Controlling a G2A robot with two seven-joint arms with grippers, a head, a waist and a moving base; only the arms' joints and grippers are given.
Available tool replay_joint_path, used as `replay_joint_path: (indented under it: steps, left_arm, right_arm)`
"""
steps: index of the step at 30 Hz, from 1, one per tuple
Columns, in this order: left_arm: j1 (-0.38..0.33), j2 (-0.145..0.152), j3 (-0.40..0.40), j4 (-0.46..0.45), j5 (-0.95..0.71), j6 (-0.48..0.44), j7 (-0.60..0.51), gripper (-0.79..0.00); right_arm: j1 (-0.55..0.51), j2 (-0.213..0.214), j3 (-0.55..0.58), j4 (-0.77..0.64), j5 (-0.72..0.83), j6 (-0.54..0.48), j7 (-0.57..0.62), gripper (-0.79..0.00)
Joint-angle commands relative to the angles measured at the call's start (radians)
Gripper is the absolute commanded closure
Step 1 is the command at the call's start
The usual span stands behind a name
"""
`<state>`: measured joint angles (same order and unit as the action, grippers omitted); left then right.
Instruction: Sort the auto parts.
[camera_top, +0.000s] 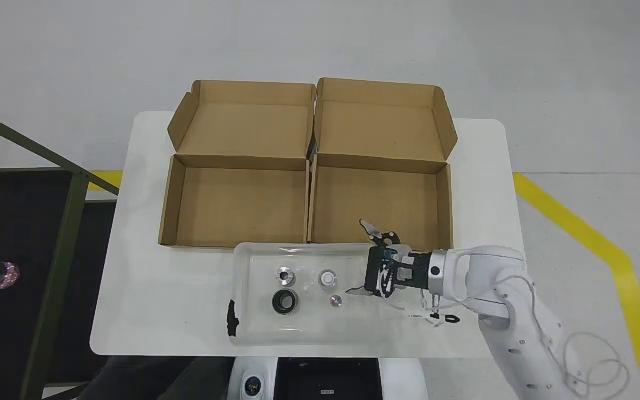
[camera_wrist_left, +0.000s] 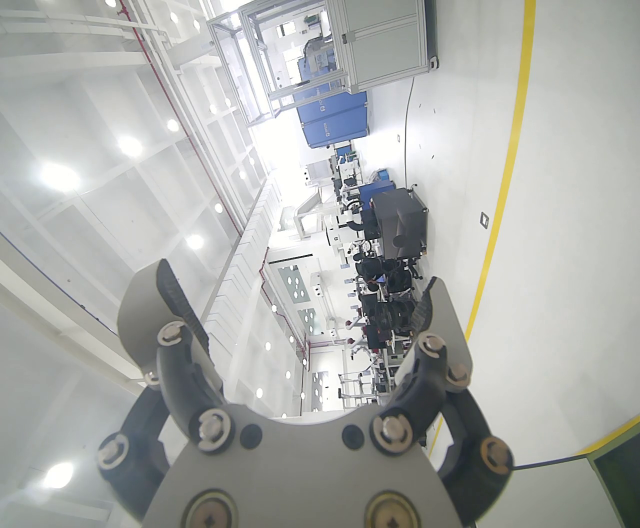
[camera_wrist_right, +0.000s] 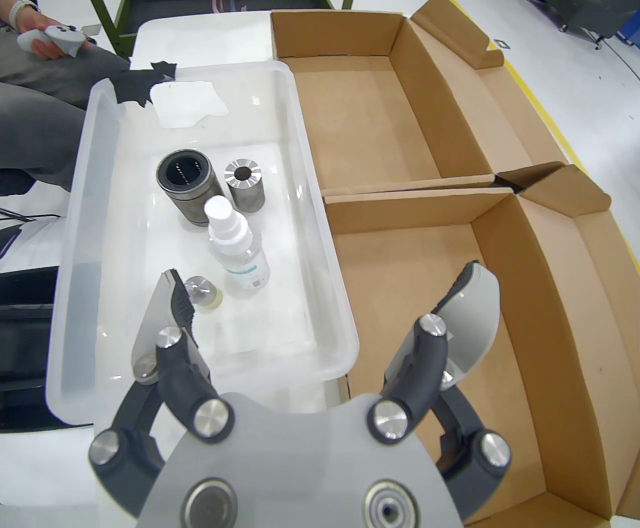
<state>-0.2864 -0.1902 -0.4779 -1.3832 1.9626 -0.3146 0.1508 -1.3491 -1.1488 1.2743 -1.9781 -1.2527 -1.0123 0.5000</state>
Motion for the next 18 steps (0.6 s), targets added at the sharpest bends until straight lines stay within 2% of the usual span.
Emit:
replay_joint_path:
  steps: [1,8,18]
  left_arm:
    - [0.0,0.0,0.0,0.0,0.0,0.0,0.0,-0.785]
    - [0.0,0.0,0.0,0.0,0.0,0.0,0.0,-0.785]
    - [0.0,0.0,0.0,0.0,0.0,0.0,0.0,-0.785]
  right_arm:
    - [0.01,0.002,-0.029,0.0,0.011,0.0,0.024,-0.785]
    - [0.058,0.01,-0.142,0.001,0.03,0.0,0.107,-0.785]
    - [0.094,0.03,-0.233,0.008,0.037,0.0,0.172,-0.785]
